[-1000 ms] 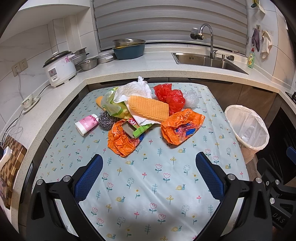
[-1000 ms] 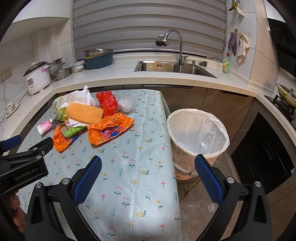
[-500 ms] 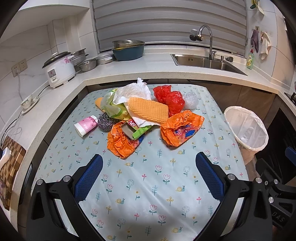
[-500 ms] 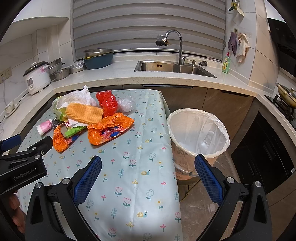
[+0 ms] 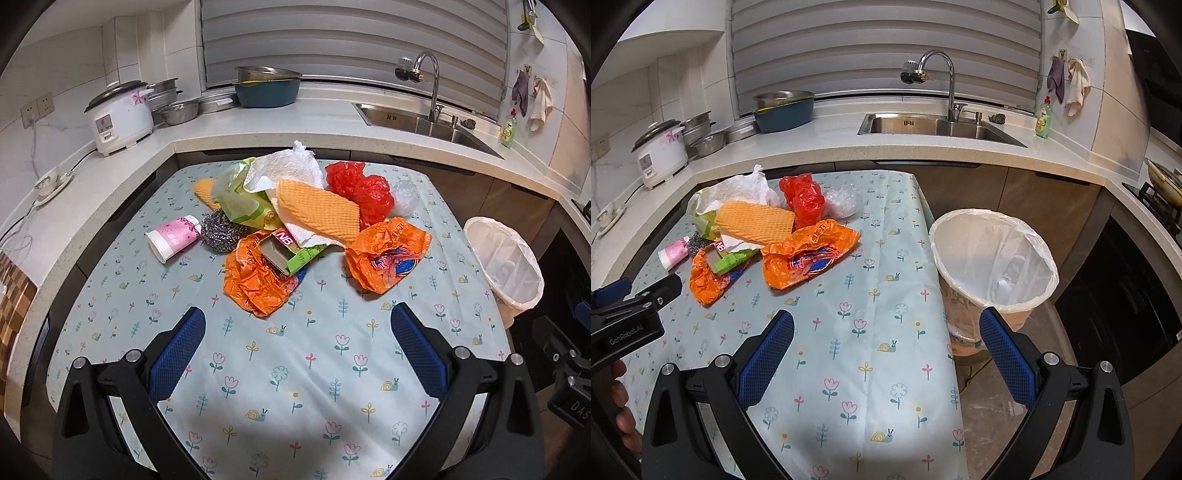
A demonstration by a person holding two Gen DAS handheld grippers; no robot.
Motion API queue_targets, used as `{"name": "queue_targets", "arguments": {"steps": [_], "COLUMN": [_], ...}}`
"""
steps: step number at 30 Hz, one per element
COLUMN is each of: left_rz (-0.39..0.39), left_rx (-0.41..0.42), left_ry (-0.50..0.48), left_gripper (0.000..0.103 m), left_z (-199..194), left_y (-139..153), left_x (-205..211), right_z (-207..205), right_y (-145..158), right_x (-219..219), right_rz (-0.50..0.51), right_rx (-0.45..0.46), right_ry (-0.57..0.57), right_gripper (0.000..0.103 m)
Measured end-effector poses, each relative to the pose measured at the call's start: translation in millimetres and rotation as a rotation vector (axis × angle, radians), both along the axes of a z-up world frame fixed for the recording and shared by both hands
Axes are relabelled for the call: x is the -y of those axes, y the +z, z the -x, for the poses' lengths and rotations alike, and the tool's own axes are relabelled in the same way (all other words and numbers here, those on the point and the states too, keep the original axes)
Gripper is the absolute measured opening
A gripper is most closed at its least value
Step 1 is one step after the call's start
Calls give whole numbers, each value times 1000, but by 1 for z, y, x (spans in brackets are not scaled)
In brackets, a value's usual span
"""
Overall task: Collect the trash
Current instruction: 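Grasp the orange plastic bag with the right gripper while the left grasps another orange bag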
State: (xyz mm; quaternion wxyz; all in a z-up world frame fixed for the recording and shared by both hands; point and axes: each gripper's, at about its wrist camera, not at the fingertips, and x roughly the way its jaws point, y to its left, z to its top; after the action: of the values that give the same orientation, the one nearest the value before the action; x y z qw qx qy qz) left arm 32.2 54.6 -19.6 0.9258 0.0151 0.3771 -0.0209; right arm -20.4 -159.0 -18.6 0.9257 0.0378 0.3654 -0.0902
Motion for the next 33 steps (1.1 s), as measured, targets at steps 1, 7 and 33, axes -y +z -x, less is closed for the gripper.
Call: {"name": "queue_targets", "arguments": {"steps": [1,7,33], "left_rz": [-1,-19,22], "left_rx": [0,-14,8], "left_ry": [4,25,57], "left_gripper": [96,96,96], "left_z": [-3,-23,-136], "left_y": [-2,-18,-25], "left_x": [-4,-28,-98], "right_z": [-2,-24,-152], "right_y": [-1,-11,-66], "right_x": [-1,-13,-98], "right_rz": [0,1,-15], "right_rx": [-1,-11,-107], "right_ry": [0,16,109], "right_gripper": [96,96,86]}}
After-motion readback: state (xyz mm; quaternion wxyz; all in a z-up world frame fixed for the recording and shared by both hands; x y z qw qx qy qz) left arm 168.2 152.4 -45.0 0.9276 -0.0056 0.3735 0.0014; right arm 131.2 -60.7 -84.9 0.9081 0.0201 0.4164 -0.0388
